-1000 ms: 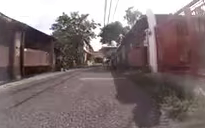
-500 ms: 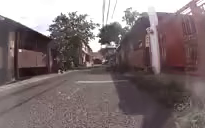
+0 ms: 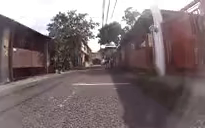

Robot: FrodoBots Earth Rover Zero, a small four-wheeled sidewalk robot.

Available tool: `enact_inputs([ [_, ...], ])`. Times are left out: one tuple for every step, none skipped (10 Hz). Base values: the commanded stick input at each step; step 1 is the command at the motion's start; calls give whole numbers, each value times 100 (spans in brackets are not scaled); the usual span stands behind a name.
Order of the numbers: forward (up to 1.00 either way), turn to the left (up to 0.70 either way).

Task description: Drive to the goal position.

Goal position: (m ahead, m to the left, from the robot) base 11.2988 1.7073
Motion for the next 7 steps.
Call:
enact_inputs([
  [70,0],
  [70,0],
  [70,0],
  [70,0],
  [70,0],
  [70,0],
  [70,0],
])
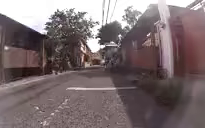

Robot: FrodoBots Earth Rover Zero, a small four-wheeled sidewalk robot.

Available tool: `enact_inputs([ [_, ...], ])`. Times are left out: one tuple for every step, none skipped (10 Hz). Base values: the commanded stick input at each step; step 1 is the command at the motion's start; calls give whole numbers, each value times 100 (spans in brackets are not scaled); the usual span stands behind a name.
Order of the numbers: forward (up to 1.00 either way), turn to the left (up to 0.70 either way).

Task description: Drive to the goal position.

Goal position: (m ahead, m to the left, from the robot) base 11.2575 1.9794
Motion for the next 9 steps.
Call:
enact_inputs([
  [70,0],
  [70,0],
  [70,0],
  [70,0],
  [70,0],
  [70,0],
  [70,0],
  [70,0],
  [70,0],
])
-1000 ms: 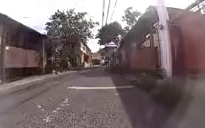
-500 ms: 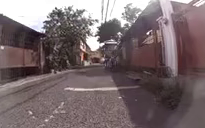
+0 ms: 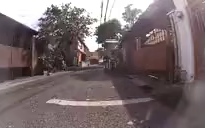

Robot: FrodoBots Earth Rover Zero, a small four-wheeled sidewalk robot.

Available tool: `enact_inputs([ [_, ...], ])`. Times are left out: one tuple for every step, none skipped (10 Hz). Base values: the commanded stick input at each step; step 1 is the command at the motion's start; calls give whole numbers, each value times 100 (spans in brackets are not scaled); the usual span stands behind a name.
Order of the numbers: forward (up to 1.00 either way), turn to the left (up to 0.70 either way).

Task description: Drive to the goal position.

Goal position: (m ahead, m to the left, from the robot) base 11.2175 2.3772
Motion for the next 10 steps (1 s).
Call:
enact_inputs([
  [70,0],
  [70,0],
  [70,0],
  [70,0],
  [70,0],
  [70,0],
  [70,0],
  [70,0],
  [70,0],
  [70,0],
])
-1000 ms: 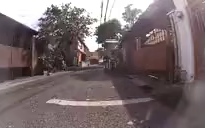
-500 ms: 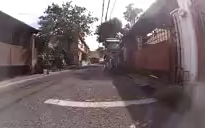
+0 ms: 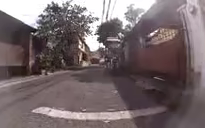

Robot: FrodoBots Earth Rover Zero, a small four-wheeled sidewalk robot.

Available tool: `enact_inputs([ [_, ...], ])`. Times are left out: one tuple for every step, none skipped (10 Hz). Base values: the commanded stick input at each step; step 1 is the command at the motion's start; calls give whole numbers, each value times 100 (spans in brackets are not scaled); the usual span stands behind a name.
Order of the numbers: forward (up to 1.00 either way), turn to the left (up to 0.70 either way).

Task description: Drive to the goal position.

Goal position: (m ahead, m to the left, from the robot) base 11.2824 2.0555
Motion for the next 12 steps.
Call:
enact_inputs([
  [70,0],
  [70,9],
  [70,12],
  [70,4],
  [70,0],
  [70,0],
  [70,0],
  [70,0],
  [70,0],
  [70,0],
  [70,0],
  [70,0],
])
